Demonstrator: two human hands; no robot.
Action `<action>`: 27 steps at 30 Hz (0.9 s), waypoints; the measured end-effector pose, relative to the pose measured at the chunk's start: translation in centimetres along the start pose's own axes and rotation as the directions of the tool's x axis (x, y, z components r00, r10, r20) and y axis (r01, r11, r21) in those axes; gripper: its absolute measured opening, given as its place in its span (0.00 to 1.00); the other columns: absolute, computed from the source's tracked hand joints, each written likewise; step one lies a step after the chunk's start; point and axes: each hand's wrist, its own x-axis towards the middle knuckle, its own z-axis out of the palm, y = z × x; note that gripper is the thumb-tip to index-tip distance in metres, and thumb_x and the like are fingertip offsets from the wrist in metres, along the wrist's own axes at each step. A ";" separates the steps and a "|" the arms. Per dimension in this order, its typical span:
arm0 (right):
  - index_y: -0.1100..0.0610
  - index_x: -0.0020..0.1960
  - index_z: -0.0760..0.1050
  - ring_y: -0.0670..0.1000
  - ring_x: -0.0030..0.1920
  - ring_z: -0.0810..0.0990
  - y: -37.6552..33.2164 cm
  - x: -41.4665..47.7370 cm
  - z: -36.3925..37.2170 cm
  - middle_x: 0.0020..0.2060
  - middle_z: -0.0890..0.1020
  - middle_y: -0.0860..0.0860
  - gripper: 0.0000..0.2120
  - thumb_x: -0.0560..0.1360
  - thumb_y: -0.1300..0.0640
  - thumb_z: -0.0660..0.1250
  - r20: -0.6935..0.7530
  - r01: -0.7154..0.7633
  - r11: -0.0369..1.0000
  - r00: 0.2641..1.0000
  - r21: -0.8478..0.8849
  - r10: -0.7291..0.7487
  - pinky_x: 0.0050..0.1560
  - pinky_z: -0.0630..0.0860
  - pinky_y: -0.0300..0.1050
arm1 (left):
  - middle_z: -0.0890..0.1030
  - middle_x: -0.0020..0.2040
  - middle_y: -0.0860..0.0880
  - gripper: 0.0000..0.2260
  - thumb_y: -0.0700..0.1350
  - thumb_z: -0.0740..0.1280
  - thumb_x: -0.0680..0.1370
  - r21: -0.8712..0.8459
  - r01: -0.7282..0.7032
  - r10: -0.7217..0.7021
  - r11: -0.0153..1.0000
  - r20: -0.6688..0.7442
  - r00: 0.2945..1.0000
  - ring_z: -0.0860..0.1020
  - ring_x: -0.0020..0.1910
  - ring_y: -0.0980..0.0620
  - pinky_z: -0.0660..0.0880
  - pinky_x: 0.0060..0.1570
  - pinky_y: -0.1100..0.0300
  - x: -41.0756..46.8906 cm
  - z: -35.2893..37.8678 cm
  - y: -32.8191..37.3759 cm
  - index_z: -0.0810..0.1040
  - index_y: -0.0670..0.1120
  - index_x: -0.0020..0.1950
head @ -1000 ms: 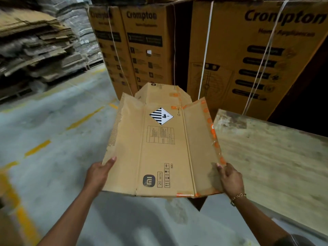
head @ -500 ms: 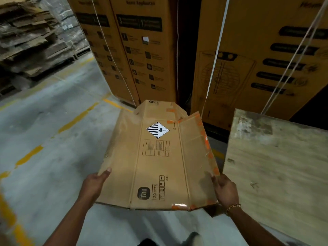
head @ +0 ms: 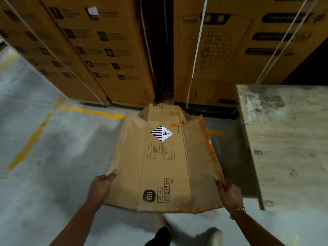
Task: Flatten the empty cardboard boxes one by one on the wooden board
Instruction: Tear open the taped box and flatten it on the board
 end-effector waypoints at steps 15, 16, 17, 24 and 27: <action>0.58 0.52 0.76 0.58 0.42 0.79 5.4 13.0 16.8 0.42 0.80 0.57 0.12 0.81 0.49 0.61 -0.068 -0.075 0.994 0.995 0.074 0.080 0.43 0.71 0.46 | 0.83 0.42 0.44 0.21 0.60 0.70 0.75 0.042 -0.022 0.018 0.999 0.102 0.995 0.80 0.41 0.45 0.73 0.40 0.55 22.0 11.1 -8.4 0.82 0.41 0.42; 0.56 0.50 0.76 0.59 0.44 0.80 6.6 14.2 18.6 0.41 0.79 0.54 0.10 0.81 0.50 0.62 -0.072 -0.066 0.993 0.995 0.098 0.073 0.44 0.71 0.47 | 0.83 0.41 0.44 0.21 0.60 0.70 0.75 0.040 -0.032 0.027 0.999 0.103 0.994 0.80 0.41 0.45 0.72 0.39 0.56 23.5 12.2 -9.3 0.82 0.41 0.42; 0.54 0.48 0.75 0.60 0.45 0.80 7.6 15.2 20.1 0.40 0.79 0.52 0.07 0.81 0.51 0.62 -0.087 -0.059 0.992 0.994 0.111 0.069 0.45 0.72 0.49 | 0.83 0.40 0.45 0.22 0.60 0.70 0.75 0.037 -0.036 0.032 0.999 0.101 0.994 0.80 0.41 0.45 0.72 0.38 0.57 24.9 13.4 -10.2 0.82 0.40 0.41; 0.58 0.53 0.73 0.60 0.45 0.77 14.1 20.7 27.8 0.43 0.77 0.57 0.05 0.82 0.57 0.61 -0.071 -0.134 0.985 0.987 0.112 0.142 0.45 0.70 0.49 | 0.83 0.46 0.45 0.15 0.55 0.69 0.78 0.059 -0.077 0.069 0.995 0.140 0.988 0.80 0.47 0.44 0.75 0.51 0.52 32.7 19.5 -17.7 0.82 0.43 0.48; 0.58 0.67 0.70 0.64 0.53 0.76 16.0 22.2 30.0 0.50 0.77 0.58 0.14 0.81 0.63 0.62 0.030 -0.191 0.972 0.982 0.135 0.188 0.51 0.74 0.57 | 0.83 0.50 0.43 0.04 0.44 0.69 0.79 0.139 -0.092 0.067 0.986 0.176 0.982 0.81 0.49 0.42 0.79 0.51 0.49 34.6 20.5 -20.3 0.81 0.46 0.51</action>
